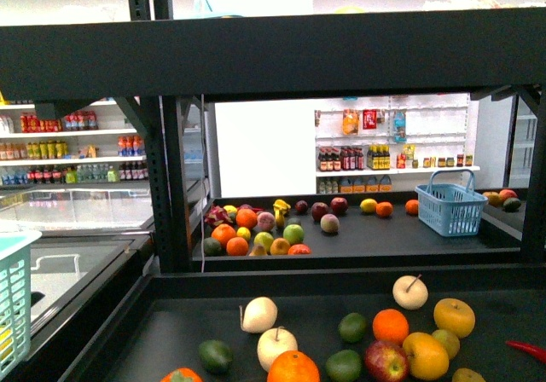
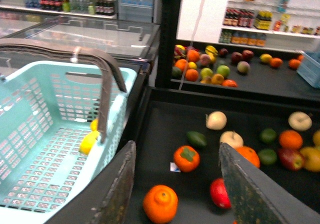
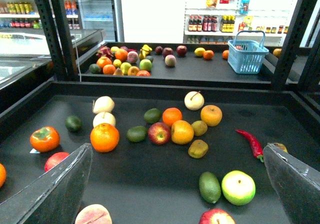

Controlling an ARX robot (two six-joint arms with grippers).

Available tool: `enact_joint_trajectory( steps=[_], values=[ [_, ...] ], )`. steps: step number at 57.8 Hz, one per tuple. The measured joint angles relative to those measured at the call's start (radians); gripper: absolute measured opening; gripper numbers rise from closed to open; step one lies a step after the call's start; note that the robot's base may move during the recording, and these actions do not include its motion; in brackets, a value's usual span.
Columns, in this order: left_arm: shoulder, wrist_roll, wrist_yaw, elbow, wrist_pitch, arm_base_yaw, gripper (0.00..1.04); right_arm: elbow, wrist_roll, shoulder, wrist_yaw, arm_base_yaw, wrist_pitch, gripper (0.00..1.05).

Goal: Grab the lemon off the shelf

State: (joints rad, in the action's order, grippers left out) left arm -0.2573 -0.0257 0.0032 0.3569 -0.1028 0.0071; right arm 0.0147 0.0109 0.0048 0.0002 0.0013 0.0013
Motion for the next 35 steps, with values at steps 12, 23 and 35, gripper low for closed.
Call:
enact_joint_trajectory(
  steps=[12, 23, 35],
  values=[
    [0.076, 0.011, -0.001, -0.122, 0.04, -0.004, 0.03, 0.0, 0.0, 0.0, -0.001, 0.0, 0.0, 1.02],
    [0.126, 0.014, -0.002, -0.194, 0.065, -0.004, 0.03, 0.0, 0.0, 0.0, -0.001, 0.0, 0.0, 1.02],
    [0.166, 0.014, -0.002, -0.249, 0.08, -0.004, 0.03, 0.0, 0.0, 0.0, 0.0, 0.0, 0.0, 1.02]
  ],
)
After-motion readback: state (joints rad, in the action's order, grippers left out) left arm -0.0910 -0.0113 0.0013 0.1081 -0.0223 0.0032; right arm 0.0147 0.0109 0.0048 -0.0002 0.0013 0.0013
